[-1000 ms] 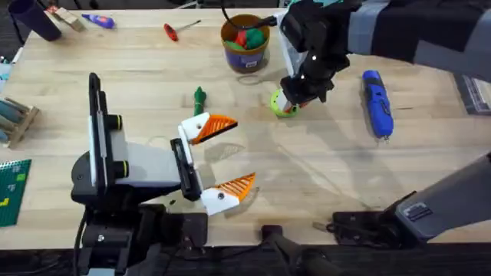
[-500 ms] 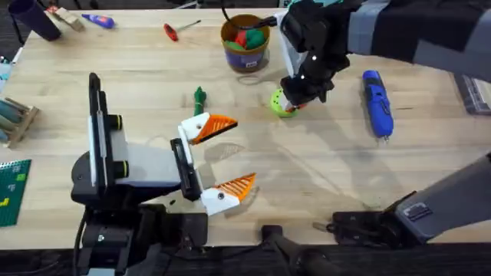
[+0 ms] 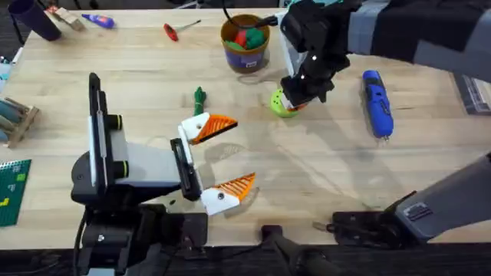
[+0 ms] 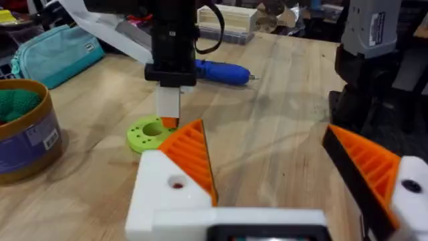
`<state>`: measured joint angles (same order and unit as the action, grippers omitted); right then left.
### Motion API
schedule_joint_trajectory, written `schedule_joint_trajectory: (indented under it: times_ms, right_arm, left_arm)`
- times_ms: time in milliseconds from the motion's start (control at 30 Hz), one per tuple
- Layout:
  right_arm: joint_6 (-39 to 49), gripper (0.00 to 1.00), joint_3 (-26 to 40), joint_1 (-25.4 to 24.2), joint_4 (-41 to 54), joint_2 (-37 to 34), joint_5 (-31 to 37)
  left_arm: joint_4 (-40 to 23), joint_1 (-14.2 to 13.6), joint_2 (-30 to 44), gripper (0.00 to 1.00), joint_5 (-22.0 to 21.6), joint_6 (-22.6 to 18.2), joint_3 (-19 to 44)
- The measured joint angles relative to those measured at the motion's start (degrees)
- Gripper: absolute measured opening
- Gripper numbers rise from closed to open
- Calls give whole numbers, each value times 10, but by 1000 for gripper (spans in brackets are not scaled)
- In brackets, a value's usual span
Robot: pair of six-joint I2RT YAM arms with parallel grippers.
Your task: Pick up the gripper from the table and insert it into the empty holder that is missing its gripper. Then pick up a screw, insert it into the mounting hole, and use the screwdriver to tighten it. Finally, clean up the table by picking up the vegetable and placing it into the bucket.
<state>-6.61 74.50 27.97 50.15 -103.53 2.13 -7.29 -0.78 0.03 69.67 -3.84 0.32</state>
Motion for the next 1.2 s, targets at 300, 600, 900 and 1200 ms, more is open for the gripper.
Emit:
schedule_joint_trajectory:
  times_ms: [300,600,900,1200]
  right_arm:
    - [0,6,0,0,0,0,0]
    - [0,6,0,0,13,0,0]
    - [0,6,42,0,43,6,4]
    - [9,6,163,20,125,68,39]
  left_arm:
    - [0,0,0,986,0,0,0]
    - [0,0,0,986,0,0,0]
    - [0,0,0,986,0,0,0]
    - [0,0,0,986,0,0,0]
